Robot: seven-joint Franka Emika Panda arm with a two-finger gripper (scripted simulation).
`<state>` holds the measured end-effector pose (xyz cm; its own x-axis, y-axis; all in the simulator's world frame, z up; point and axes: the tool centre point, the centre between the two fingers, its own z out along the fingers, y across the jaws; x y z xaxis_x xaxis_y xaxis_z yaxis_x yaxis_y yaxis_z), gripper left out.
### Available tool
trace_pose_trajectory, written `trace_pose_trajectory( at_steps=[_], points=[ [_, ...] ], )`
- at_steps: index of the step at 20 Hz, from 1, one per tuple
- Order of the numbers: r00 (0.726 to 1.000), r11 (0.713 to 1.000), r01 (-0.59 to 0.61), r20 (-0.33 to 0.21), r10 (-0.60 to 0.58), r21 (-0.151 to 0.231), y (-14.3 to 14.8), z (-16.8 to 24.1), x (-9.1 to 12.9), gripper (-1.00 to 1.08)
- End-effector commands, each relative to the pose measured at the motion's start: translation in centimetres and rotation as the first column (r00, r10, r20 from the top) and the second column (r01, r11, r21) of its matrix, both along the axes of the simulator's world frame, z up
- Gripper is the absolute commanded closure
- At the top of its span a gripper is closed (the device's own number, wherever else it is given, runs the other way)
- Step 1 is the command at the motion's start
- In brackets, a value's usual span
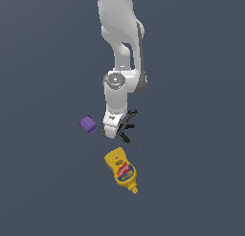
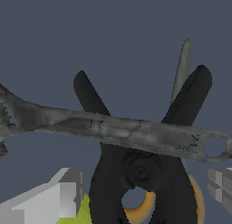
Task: Pick up a designated object from a clutter of objects.
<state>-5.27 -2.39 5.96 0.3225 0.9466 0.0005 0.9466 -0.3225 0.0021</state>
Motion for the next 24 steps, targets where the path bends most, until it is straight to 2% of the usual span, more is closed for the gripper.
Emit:
trace_pose_trajectory(
  at_steps=[1, 8, 9, 24],
  points=[
    [1.0, 1.0, -0.001, -0.003, 0.001, 0.0, 0.0, -1.2, -0.1, -0.92],
    [1.0, 1.0, -0.003, -0.003, 0.003, 0.0, 0.0, -2.4, -0.1, -0.92],
    [1.0, 1.0, -0.003, -0.003, 0.003, 0.0, 0.0, -2.4, -0.1, 1.08],
    [1.0, 1.0, -0.002, 0.003, 0.002, -0.001, -0.2, -1.6, 0.1, 1.08]
  ],
)
